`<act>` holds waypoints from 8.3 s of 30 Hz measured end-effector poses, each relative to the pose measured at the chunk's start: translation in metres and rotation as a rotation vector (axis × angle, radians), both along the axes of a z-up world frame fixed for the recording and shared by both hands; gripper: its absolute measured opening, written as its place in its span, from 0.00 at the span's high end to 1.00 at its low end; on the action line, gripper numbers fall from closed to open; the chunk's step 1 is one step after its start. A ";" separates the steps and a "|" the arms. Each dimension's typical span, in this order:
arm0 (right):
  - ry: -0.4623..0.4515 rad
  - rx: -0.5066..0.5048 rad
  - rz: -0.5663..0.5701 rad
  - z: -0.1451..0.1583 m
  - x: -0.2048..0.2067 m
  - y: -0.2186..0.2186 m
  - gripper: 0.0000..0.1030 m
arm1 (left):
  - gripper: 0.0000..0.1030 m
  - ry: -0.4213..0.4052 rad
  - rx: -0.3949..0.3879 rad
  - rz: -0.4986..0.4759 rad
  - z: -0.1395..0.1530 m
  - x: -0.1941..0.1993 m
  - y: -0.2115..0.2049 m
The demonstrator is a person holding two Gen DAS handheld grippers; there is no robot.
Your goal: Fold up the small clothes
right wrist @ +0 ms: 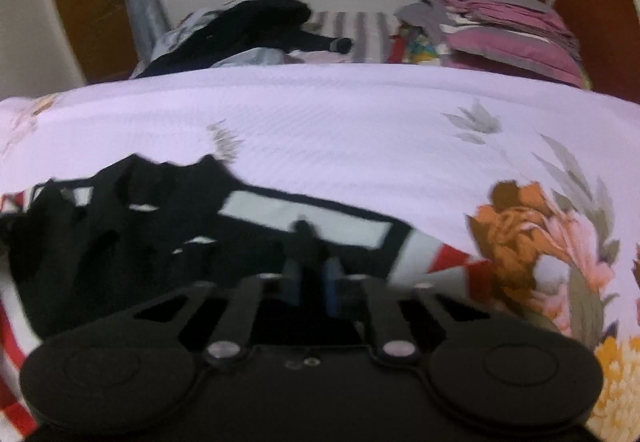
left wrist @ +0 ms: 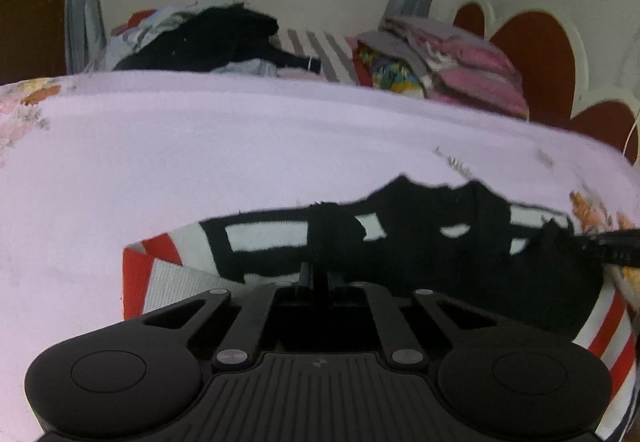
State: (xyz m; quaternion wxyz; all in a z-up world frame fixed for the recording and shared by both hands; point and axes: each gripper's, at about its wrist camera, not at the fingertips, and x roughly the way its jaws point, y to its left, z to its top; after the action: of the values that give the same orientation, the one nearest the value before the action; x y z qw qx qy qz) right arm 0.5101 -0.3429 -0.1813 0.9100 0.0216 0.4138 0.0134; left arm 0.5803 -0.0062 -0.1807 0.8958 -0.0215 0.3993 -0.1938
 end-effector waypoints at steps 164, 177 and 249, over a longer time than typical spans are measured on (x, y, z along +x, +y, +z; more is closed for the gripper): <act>-0.030 -0.060 0.021 -0.004 -0.092 0.137 0.48 | 0.80 0.061 -0.599 0.493 -0.051 -0.150 0.065; -0.113 0.076 -0.082 0.031 -0.134 0.046 0.48 | 0.80 -0.177 -0.313 0.107 0.050 -0.146 -0.070; -0.004 0.334 -0.177 0.024 -0.196 -0.056 0.68 | 0.24 0.017 -0.142 -0.011 0.026 -0.149 -0.128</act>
State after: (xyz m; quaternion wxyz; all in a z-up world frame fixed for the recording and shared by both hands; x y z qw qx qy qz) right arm 0.3139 -0.3988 -0.1576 0.8922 0.2085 0.4005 0.0017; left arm 0.4309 -0.1338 -0.1551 0.8875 -0.0845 0.3922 -0.2264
